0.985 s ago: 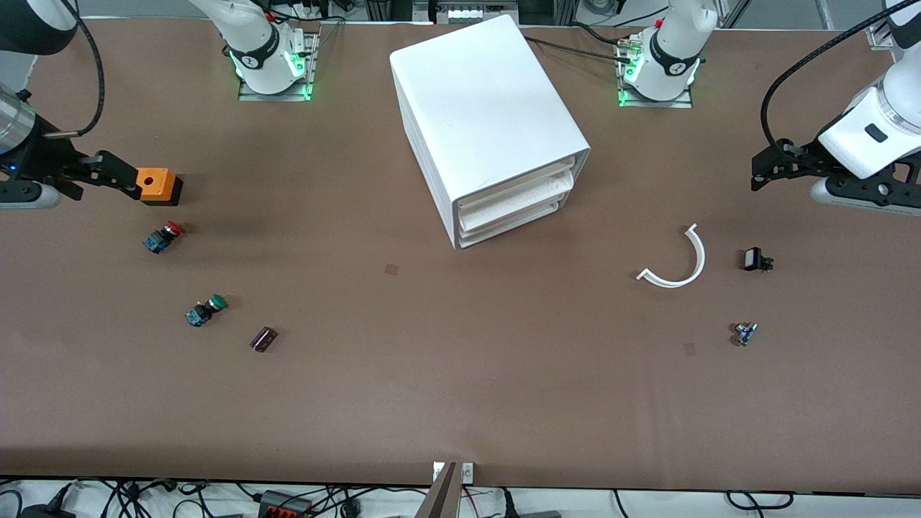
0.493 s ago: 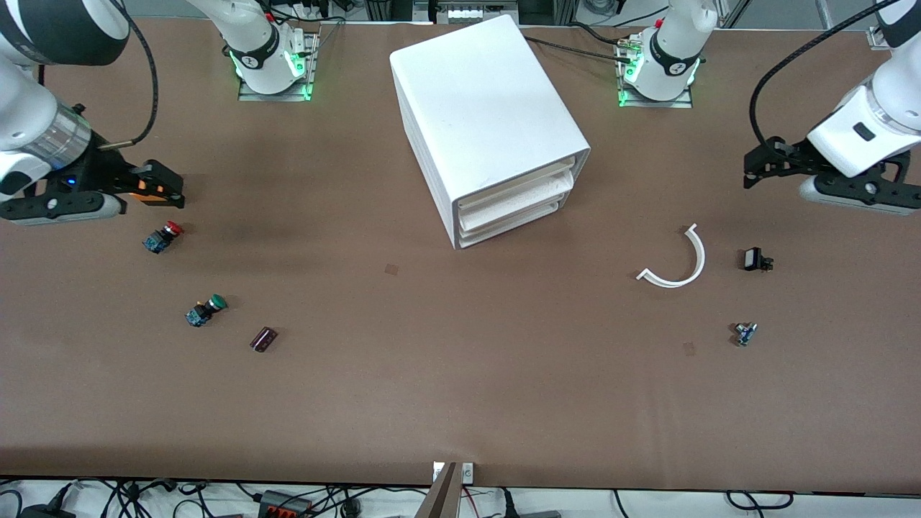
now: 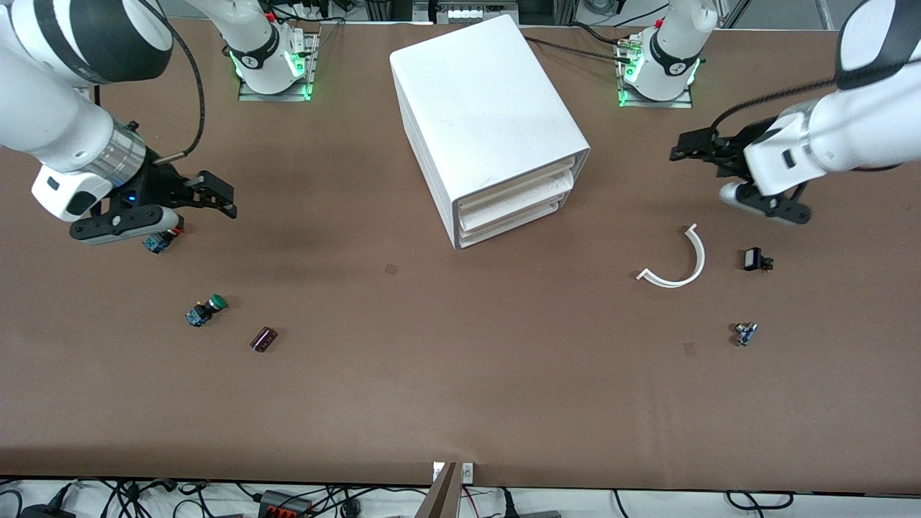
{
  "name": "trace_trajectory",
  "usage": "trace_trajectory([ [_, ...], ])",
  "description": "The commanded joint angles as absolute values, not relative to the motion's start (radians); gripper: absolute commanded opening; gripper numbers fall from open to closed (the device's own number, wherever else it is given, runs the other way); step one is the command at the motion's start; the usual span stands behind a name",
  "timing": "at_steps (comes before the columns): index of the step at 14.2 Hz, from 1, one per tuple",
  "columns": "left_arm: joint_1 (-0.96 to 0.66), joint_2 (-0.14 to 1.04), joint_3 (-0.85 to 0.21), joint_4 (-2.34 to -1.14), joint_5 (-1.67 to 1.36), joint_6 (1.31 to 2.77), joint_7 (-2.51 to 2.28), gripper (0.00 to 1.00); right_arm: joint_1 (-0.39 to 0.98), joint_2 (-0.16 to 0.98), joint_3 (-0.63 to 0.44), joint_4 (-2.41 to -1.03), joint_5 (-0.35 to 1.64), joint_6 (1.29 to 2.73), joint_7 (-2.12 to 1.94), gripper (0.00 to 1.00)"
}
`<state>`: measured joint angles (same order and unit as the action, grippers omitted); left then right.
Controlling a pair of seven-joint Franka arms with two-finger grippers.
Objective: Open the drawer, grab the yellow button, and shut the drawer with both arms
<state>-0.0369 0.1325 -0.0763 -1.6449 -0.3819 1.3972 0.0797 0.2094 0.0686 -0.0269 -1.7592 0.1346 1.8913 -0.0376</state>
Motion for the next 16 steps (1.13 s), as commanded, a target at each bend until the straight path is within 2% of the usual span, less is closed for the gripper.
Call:
trace_trajectory([
  [1,-0.038,0.244,-0.112,-1.606,-0.506,1.361,0.109,1.00,0.244,0.080,-0.032,-1.730,0.147,1.904,-0.029,1.00],
  [4,-0.038,0.362,-0.185,-1.608,-0.600,1.393,0.207,1.00,0.252,0.109,-0.032,-1.698,0.155,1.902,-0.028,1.00],
  [8,-0.020,0.457,-0.196,-1.629,-0.708,1.473,0.487,1.00,0.258,0.115,-0.032,-1.694,0.155,1.890,-0.038,1.00],
  [12,-0.015,0.462,-0.196,-1.765,-0.837,1.583,0.638,1.00,0.259,0.115,-0.032,-1.694,0.155,1.894,-0.037,1.00],
  [15,-0.011,0.454,-0.198,-1.819,-0.882,1.615,0.721,0.80,0.271,0.115,-0.032,-1.690,0.152,1.901,-0.031,1.00],
  [16,-0.009,0.453,-0.198,-1.859,-0.940,1.617,0.735,0.77,0.273,0.117,-0.034,-1.690,0.152,1.902,-0.029,1.00],
])
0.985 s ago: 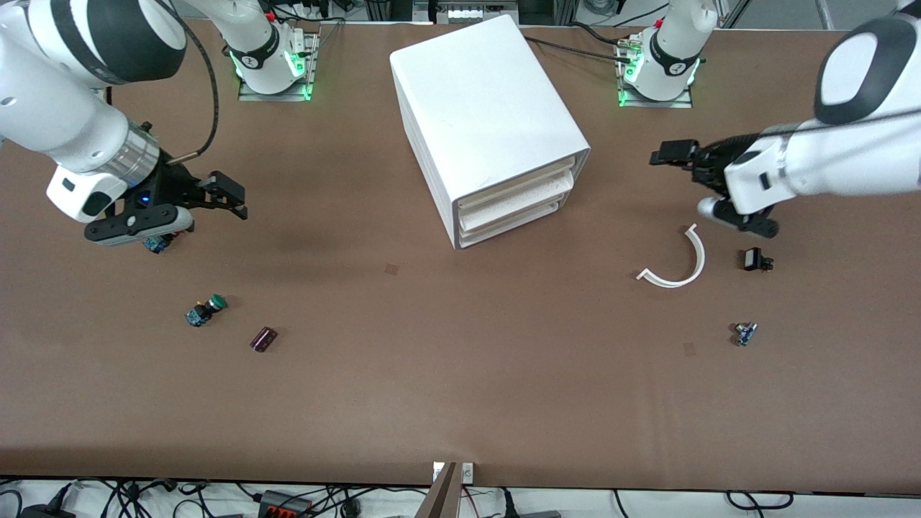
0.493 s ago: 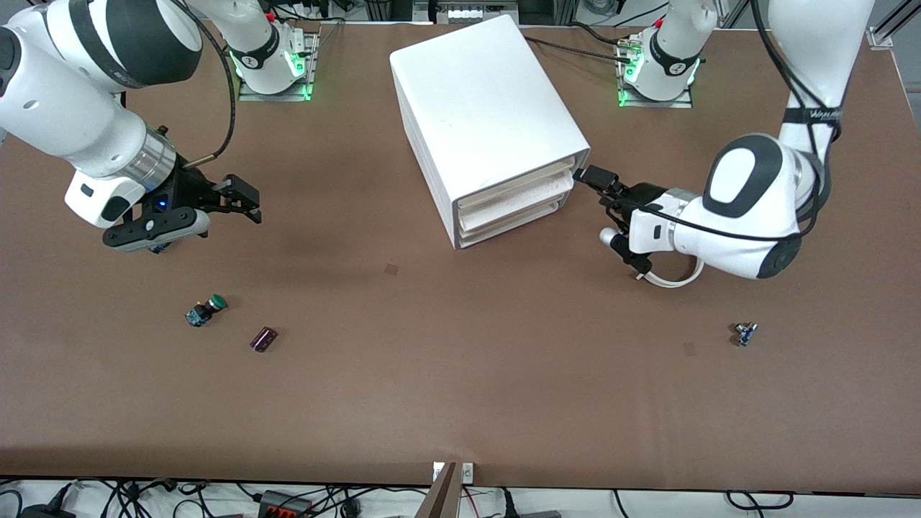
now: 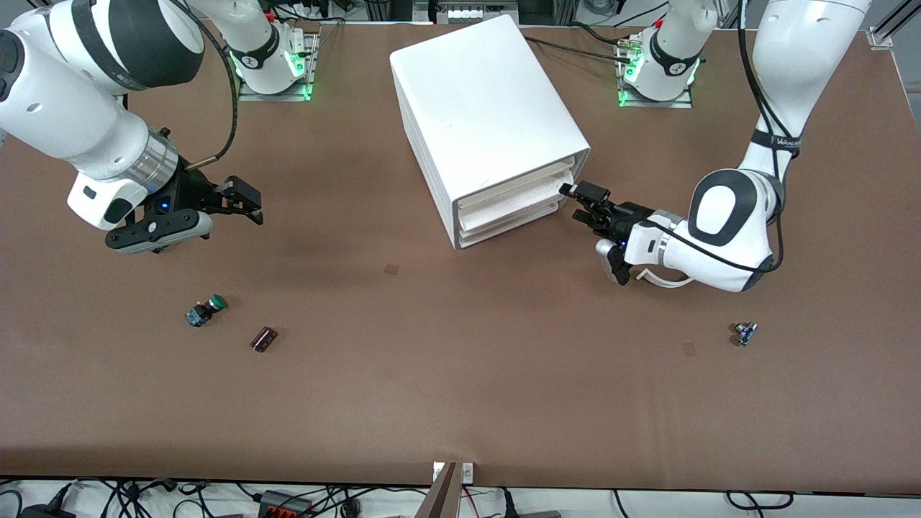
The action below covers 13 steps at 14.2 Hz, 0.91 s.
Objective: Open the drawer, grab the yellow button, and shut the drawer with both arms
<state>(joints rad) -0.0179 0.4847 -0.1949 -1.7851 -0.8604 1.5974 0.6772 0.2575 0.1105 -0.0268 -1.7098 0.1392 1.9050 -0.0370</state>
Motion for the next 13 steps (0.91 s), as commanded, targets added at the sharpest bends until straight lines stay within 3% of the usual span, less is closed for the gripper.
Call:
trace_trajectory([
  [1,-0.009,0.451,-0.198,-1.890,-0.990,1.617,0.770,0.70,0.272,0.117,-0.034,-1.690,0.153,1.902,-0.029,1.00],
  [3,-0.017,0.451,-0.198,-1.914,-1.014,1.620,0.818,0.60,0.270,0.118,-0.034,-1.690,0.152,1.902,-0.032,1.00],
  [10,-0.020,0.431,-0.227,-1.983,-1.083,1.637,0.824,0.58,0.272,0.129,-0.034,-1.689,0.152,1.904,-0.029,1.00],
  [11,-0.020,0.425,-0.235,-1.993,-1.083,1.640,0.825,0.52,0.273,0.129,-0.034,-1.687,0.153,1.904,-0.029,1.00],
  [13,-0.021,0.419,-0.259,-1.999,-1.083,1.663,0.828,0.31,0.273,0.138,-0.034,-1.661,0.153,1.902,-0.029,1.00],
])
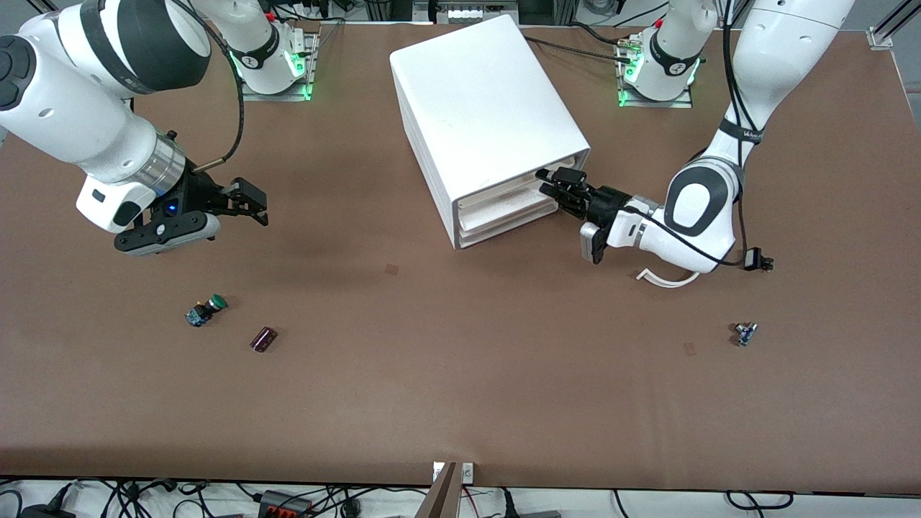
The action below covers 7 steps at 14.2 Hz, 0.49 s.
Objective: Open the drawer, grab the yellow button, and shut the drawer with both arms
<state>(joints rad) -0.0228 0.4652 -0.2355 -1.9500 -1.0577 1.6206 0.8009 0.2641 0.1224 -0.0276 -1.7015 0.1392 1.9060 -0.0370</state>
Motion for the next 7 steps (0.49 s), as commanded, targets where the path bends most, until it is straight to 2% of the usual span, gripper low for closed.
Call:
trace_trajectory([
  [1,-0.020,0.416,-0.271,-2.002,-1.081,1.689,0.833,0.22,0.273,0.150,-0.034,-1.648,0.153,1.902,-0.028,1.00],
  [3,-0.023,0.419,-0.273,-2.002,-1.081,1.704,0.833,0.09,0.273,0.152,-0.034,-1.640,0.153,1.901,-0.029,1.00],
  [7,-0.012,0.423,-0.264,-1.990,-1.068,1.709,0.833,0.03,0.285,0.152,-0.034,-1.638,0.155,1.902,-0.028,1.00],
])
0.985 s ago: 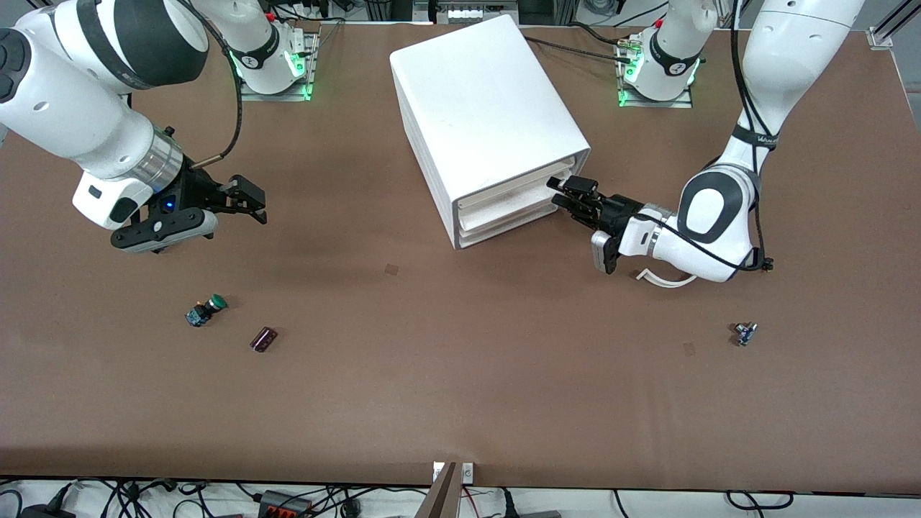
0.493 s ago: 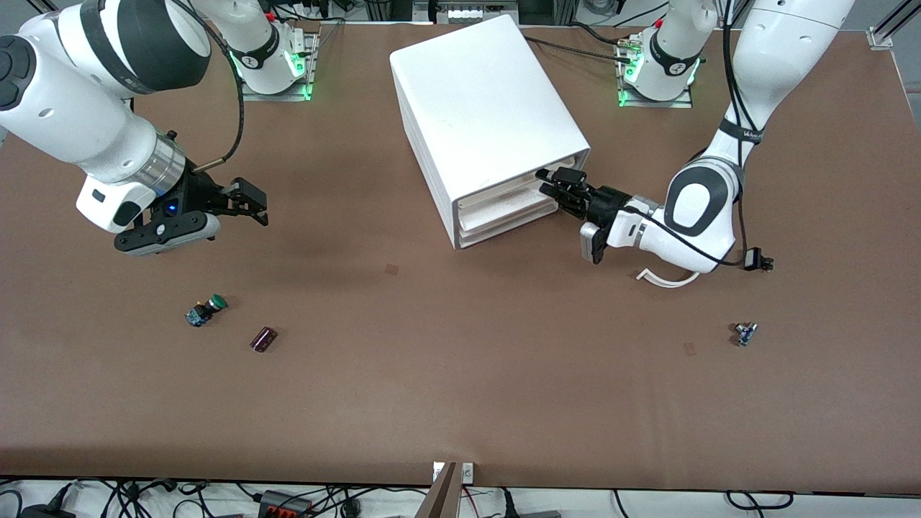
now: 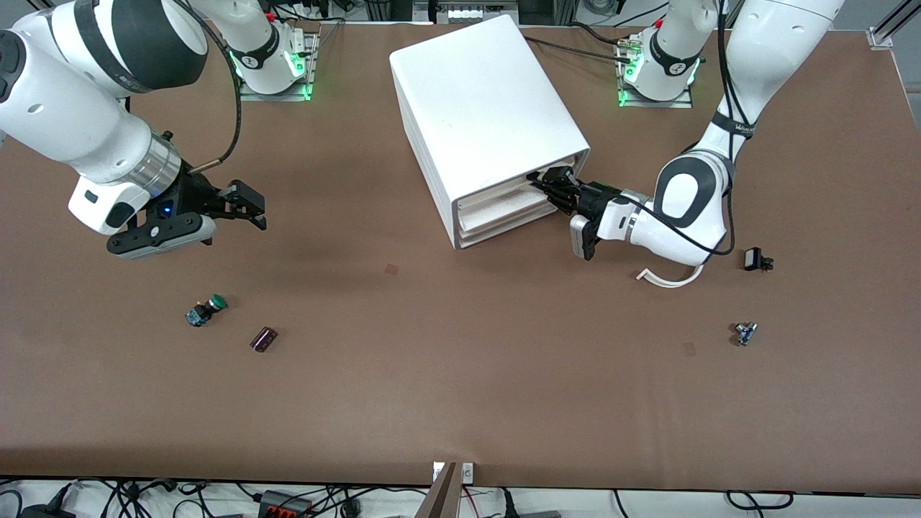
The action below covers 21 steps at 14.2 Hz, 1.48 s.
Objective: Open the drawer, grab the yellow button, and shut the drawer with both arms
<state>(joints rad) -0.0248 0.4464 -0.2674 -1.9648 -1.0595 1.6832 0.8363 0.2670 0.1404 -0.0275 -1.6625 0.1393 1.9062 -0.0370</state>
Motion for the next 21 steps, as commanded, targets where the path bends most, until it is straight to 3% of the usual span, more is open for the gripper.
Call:
trace_trajectory([
  [1,-0.005,0.429,-0.259,-1.973,-1.066,1.709,0.831,0.03,0.290,0.152,-0.034,-1.638,0.153,1.904,-0.028,1.00],
  [5,0.061,0.477,-0.255,-1.841,-0.911,1.706,0.818,0.03,0.301,0.189,-0.034,-1.591,0.156,1.902,-0.026,1.00],
  [11,0.071,0.639,-0.215,-1.616,-0.858,1.709,0.816,0.03,0.331,0.245,-0.032,-1.525,0.238,1.908,-0.026,1.00],
  [13,0.069,0.657,-0.215,-1.591,-0.857,1.709,0.818,0.04,0.342,0.279,-0.032,-1.484,0.258,1.917,-0.026,1.00],
  [14,0.069,0.652,-0.213,-1.591,-0.850,1.709,0.819,0.26,0.362,0.291,-0.032,-1.474,0.258,1.936,-0.026,1.00],
  [15,0.069,0.649,-0.215,-1.589,-0.824,1.709,0.821,0.78,0.382,0.298,-0.032,-1.471,0.258,1.960,-0.026,1.00],
  [16,0.074,0.643,-0.215,-1.588,-0.815,1.704,0.815,1.00,0.397,0.305,-0.032,-1.470,0.258,1.985,-0.026,1.00],
  [19,0.097,0.611,-0.213,-1.586,-0.805,1.689,0.770,1.00,0.431,0.327,-0.032,-1.470,0.258,2.049,-0.026,1.00],
  [21,0.097,0.591,-0.213,-1.512,-0.711,1.637,0.633,1.00,0.455,0.334,-0.032,-1.470,0.258,2.078,-0.026,1.00],
])
